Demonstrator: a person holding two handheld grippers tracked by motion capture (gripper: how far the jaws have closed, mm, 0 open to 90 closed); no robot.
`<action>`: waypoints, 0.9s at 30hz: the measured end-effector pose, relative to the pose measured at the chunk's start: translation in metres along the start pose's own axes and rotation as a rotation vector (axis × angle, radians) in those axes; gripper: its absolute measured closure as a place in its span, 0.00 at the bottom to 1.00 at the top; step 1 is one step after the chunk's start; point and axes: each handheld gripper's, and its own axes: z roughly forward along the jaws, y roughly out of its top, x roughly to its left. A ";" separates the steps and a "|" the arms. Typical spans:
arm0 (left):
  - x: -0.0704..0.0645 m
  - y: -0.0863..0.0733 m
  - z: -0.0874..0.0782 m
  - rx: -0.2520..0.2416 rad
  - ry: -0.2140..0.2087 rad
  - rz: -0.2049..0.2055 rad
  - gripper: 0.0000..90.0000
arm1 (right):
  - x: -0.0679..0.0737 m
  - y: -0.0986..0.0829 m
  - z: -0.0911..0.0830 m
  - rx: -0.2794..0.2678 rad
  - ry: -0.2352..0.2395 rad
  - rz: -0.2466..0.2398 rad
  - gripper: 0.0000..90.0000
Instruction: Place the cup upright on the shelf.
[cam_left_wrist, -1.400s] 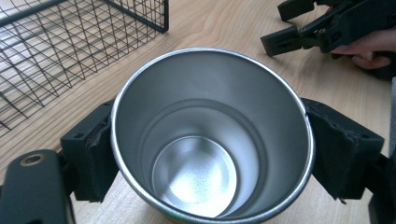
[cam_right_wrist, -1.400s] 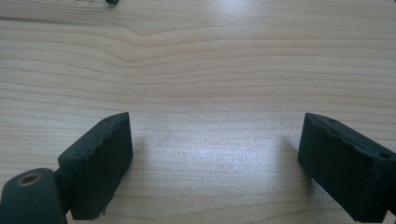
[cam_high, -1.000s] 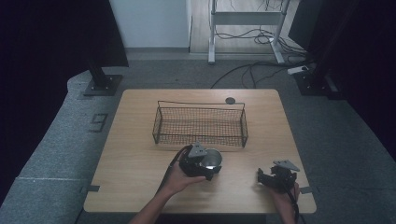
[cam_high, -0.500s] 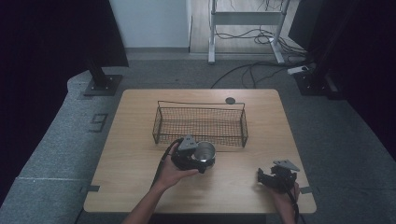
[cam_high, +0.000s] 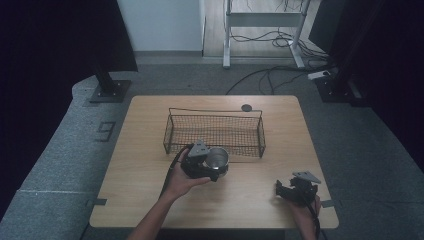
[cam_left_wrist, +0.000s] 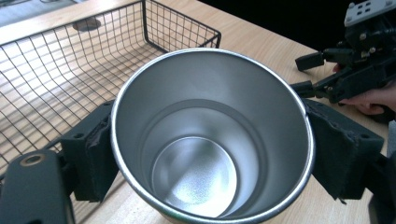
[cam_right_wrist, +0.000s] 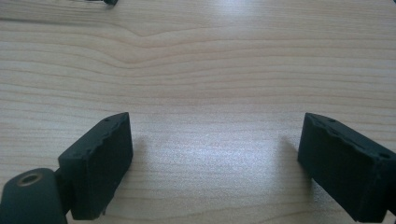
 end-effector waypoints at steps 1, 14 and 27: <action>0.001 0.001 -0.001 -0.002 0.004 -0.002 0.16 | 0.000 0.000 0.000 0.000 0.000 0.000 0.11; 0.015 0.009 -0.006 0.000 0.031 -0.011 0.16 | 0.000 0.000 0.000 0.001 -0.001 0.002 0.11; 0.028 0.017 -0.011 -0.010 0.058 -0.036 0.16 | 0.000 0.000 0.000 -0.001 -0.001 0.002 0.11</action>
